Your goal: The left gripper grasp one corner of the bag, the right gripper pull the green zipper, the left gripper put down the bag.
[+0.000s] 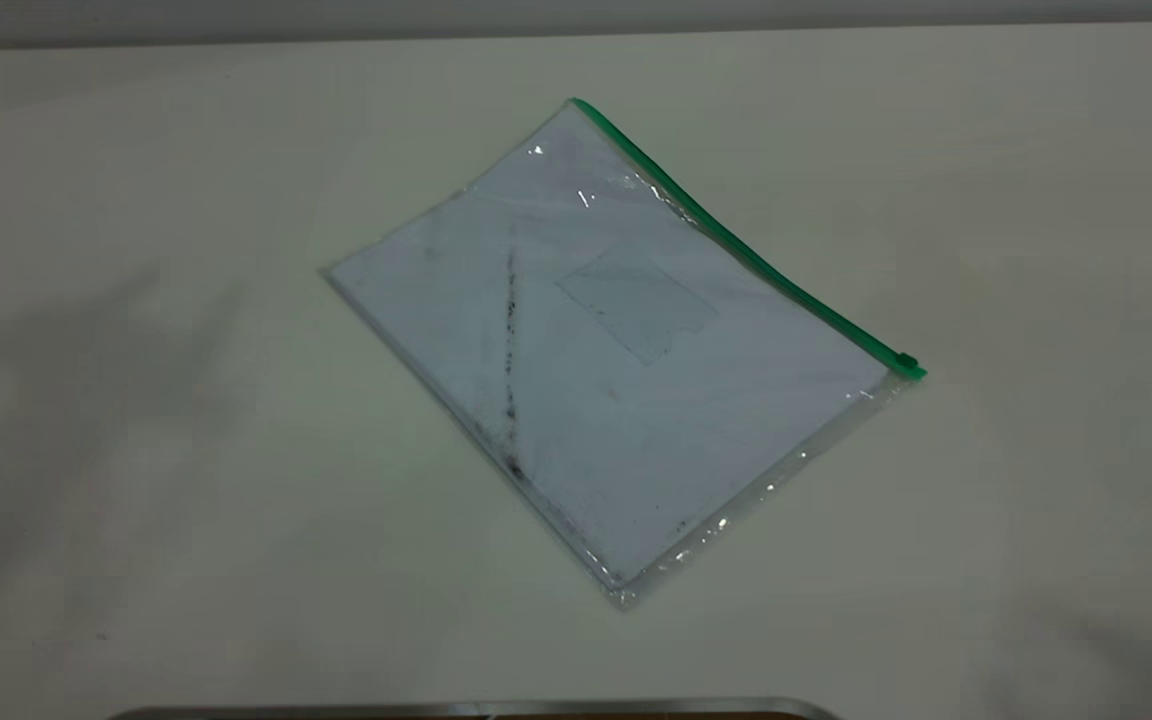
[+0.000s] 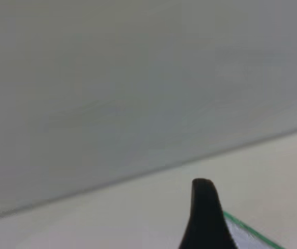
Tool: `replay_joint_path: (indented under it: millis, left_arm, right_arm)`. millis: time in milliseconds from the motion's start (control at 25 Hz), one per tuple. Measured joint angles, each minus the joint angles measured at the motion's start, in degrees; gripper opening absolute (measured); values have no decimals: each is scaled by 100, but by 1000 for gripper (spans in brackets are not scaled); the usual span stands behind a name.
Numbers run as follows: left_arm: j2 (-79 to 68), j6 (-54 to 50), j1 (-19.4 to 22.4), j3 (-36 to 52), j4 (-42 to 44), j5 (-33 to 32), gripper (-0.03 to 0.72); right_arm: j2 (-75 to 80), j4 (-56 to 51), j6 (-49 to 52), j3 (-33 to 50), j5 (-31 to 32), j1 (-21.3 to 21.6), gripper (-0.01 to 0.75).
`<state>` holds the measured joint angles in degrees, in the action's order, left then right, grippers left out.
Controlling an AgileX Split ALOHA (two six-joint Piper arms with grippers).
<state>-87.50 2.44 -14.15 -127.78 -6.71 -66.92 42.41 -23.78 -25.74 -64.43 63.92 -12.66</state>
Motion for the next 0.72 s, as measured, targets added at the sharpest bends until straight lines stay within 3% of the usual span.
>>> replay_joint_path:
  millis: [400, 720]
  left_arm:
    - [2530, -17, 0, 3899, -26, 0, 582]
    - [3891, -3, 0, 5806, 225, 0, 581]
  right_arm:
    - [-2868, 139, 350, 1815, 12, 0, 534]
    - [-4153, 848, 641, 3196, 25, 0, 534]
